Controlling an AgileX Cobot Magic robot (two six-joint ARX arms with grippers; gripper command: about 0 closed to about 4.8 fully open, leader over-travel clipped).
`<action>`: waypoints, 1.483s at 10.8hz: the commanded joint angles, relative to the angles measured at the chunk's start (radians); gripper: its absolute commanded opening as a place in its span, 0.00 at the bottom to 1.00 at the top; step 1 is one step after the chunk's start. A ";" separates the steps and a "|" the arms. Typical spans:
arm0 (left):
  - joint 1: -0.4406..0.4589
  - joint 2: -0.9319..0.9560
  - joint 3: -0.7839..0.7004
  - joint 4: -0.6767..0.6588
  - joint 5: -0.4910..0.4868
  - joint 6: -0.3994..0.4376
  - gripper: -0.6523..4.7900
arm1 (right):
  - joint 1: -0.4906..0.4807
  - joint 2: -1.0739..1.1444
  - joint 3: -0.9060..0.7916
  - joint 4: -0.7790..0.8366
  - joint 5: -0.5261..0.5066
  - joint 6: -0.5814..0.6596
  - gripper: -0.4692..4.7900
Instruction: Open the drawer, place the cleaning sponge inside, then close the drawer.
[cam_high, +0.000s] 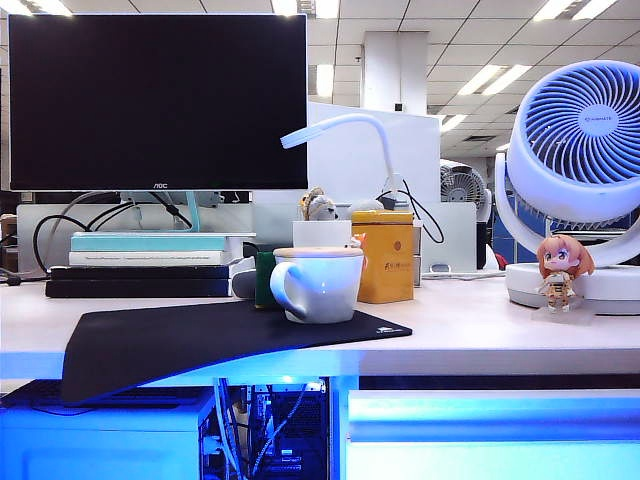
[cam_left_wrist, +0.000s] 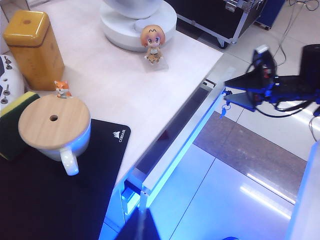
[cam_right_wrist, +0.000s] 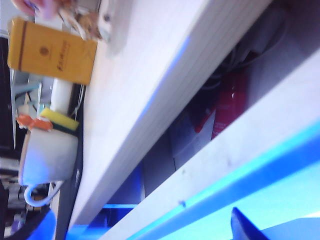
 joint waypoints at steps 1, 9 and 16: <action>0.000 -0.003 0.005 0.007 0.004 0.004 0.11 | -0.036 -0.066 -0.035 0.017 -0.003 0.047 1.00; 0.000 -0.003 0.005 0.003 0.014 0.004 0.11 | 0.064 -0.488 0.092 -0.004 0.075 0.340 0.08; 0.000 -0.004 0.006 -0.038 0.014 0.005 0.11 | 0.258 -0.859 0.507 -1.268 0.378 -0.426 0.08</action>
